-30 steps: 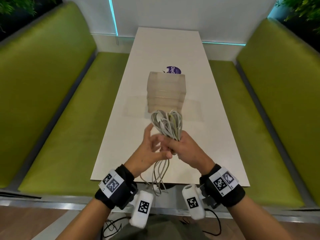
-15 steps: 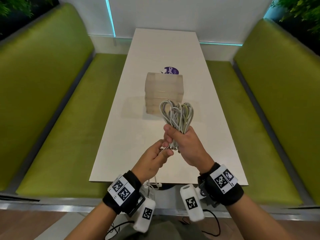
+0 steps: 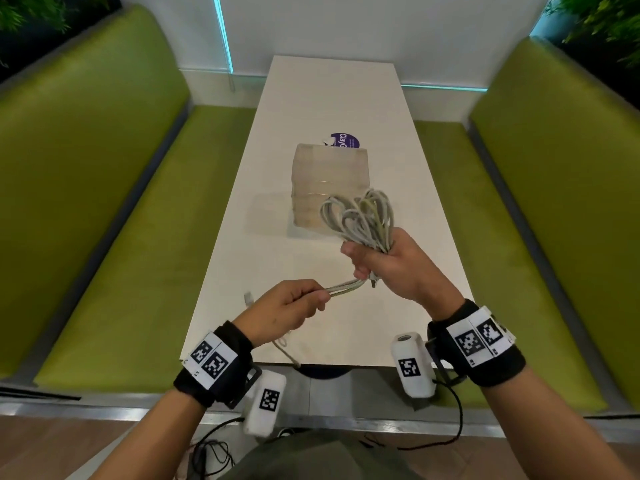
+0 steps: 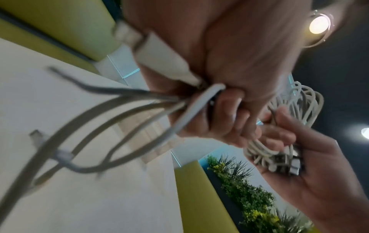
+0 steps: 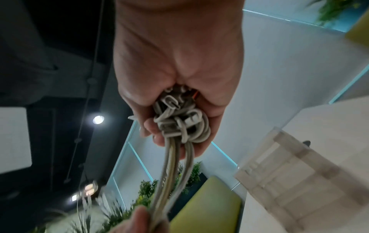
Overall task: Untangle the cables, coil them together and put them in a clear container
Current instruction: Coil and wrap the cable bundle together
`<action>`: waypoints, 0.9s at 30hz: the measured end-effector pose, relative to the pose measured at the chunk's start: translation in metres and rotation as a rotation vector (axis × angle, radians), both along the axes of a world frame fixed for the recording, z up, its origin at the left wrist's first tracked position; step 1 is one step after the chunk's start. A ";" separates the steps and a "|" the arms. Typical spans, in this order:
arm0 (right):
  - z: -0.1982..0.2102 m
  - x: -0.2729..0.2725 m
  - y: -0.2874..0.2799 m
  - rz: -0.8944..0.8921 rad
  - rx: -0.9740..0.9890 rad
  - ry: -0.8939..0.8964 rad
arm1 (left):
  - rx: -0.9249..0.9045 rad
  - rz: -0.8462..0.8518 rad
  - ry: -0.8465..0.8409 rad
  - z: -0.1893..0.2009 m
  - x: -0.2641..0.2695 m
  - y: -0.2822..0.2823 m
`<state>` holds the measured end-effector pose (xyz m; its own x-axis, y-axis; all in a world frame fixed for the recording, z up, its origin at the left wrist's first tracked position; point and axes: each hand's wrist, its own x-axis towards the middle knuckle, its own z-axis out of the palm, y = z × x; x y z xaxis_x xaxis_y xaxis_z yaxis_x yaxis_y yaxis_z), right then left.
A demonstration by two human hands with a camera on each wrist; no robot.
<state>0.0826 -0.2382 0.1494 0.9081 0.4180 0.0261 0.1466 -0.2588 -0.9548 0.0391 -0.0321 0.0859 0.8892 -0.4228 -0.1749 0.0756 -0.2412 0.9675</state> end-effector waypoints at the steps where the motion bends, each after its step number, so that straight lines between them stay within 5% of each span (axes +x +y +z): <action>1: 0.002 0.000 -0.001 0.032 -0.087 0.002 | -0.005 0.008 -0.018 0.003 0.001 0.001; 7: 0.012 -0.005 0.003 0.357 -0.484 0.109 | -0.002 -0.039 -0.095 0.013 0.007 0.000; 13: 0.011 0.000 0.009 0.392 -0.709 0.085 | -0.112 -0.114 -0.012 0.011 0.007 -0.003; 17: 0.015 0.006 0.006 0.412 -0.882 -0.158 | -0.118 -0.233 0.068 0.016 0.006 0.002; 22: 0.012 0.009 0.005 0.511 -0.996 -0.582 | -0.583 -0.141 0.462 0.012 0.010 0.016; 24: 0.007 0.005 0.012 0.562 -1.029 -0.685 | -0.541 -0.099 0.634 0.014 0.012 0.013; 27: 0.002 0.000 0.024 0.641 -1.161 -0.717 | -0.237 -0.154 0.475 0.021 0.011 -0.003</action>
